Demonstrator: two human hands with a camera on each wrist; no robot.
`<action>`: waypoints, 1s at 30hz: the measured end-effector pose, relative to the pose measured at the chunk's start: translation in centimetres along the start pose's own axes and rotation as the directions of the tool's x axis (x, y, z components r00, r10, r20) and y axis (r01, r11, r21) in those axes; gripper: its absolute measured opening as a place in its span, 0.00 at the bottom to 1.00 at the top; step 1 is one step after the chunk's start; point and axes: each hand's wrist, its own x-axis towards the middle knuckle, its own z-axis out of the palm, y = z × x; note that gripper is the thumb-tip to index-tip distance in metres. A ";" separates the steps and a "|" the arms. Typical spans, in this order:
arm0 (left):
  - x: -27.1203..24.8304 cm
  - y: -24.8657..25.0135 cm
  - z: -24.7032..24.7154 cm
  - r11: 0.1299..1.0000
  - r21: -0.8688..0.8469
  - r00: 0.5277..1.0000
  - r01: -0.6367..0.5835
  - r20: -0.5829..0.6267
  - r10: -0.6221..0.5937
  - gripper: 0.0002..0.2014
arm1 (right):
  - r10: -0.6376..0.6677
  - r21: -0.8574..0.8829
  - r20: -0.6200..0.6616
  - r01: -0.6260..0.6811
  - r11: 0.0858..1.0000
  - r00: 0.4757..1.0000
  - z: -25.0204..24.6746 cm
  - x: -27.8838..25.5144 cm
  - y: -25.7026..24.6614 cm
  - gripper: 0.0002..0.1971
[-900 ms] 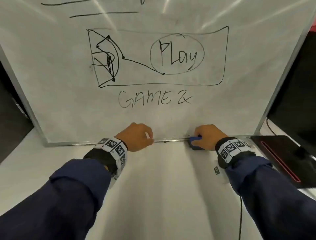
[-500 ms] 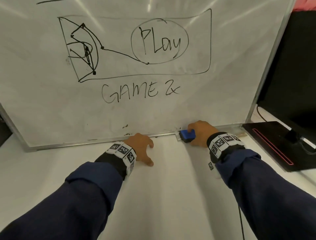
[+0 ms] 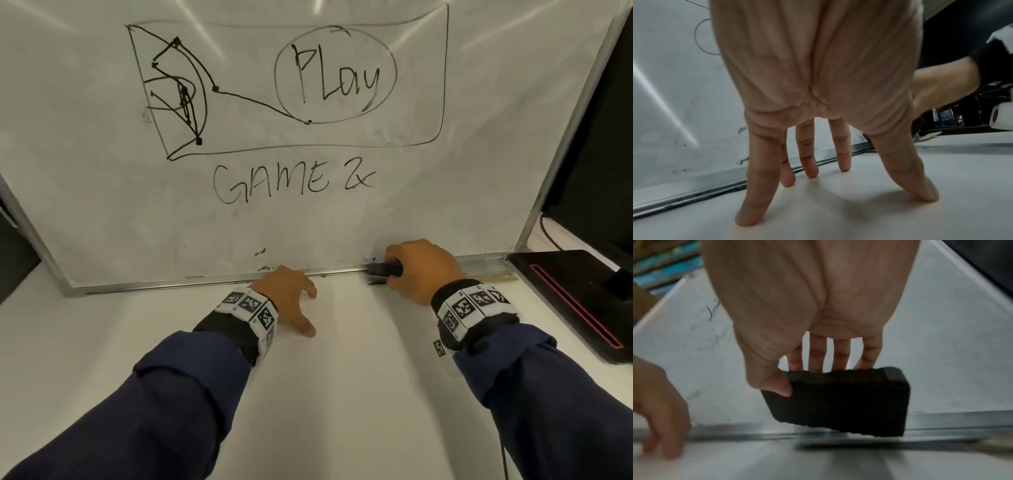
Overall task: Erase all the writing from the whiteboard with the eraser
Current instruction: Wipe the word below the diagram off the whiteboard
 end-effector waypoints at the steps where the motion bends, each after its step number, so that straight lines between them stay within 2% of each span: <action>1: -0.1 0.0 0.0 1.000 -0.001 1.000 -0.002 -0.003 0.002 0.40 | -0.015 0.060 -0.012 0.015 0.998 1.000 -0.2 -0.1 -0.6 0.07; 3: -0.4 -0.2 0.1 1.000 -0.006 1.000 -0.001 -0.011 0.001 0.40 | -0.062 0.236 -0.037 0.069 0.969 0.997 -0.3 -0.3 -2.0 0.08; 7: -0.6 -0.7 0.5 1.000 -0.019 1.000 0.013 -0.008 -0.013 0.40 | -0.098 0.557 -0.118 0.148 0.818 0.988 -0.1 -0.8 -4.0 0.13; 14: -0.7 -0.3 -0.3 0.999 -0.017 0.999 0.033 0.000 -0.033 0.41 | 0.011 0.747 -0.158 0.112 0.655 0.987 -0.2 -1.1 -5.4 0.14; 18: -0.6 -0.4 0.1 0.999 -0.011 0.999 0.046 -0.010 -0.046 0.40 | -0.016 0.715 -0.149 0.118 0.689 0.989 0.1 -1.1 -5.9 0.16; 21: -0.4 -0.1 -0.2 0.998 -0.009 0.998 0.059 0.014 -0.059 0.42 | 0.006 0.681 -0.217 0.147 0.718 0.976 0.8 -0.7 -5.7 0.18; 23: -0.3 0.1 -0.5 0.998 -0.006 0.998 0.058 0.031 -0.058 0.44 | 0.023 0.622 -0.332 0.200 0.757 0.943 0.9 -0.1 -5.3 0.17; 26: -0.3 0.4 -1.0 0.999 0.028 0.998 0.035 0.052 -0.037 0.44 | 0.032 0.505 -0.501 0.262 0.822 0.865 0.5 1.1 -4.6 0.15; 30: -0.1 0.3 -0.8 0.999 0.049 0.998 0.015 0.053 -0.018 0.44 | 0.109 0.433 -0.595 0.203 0.878 0.797 -0.4 2.2 -4.4 0.15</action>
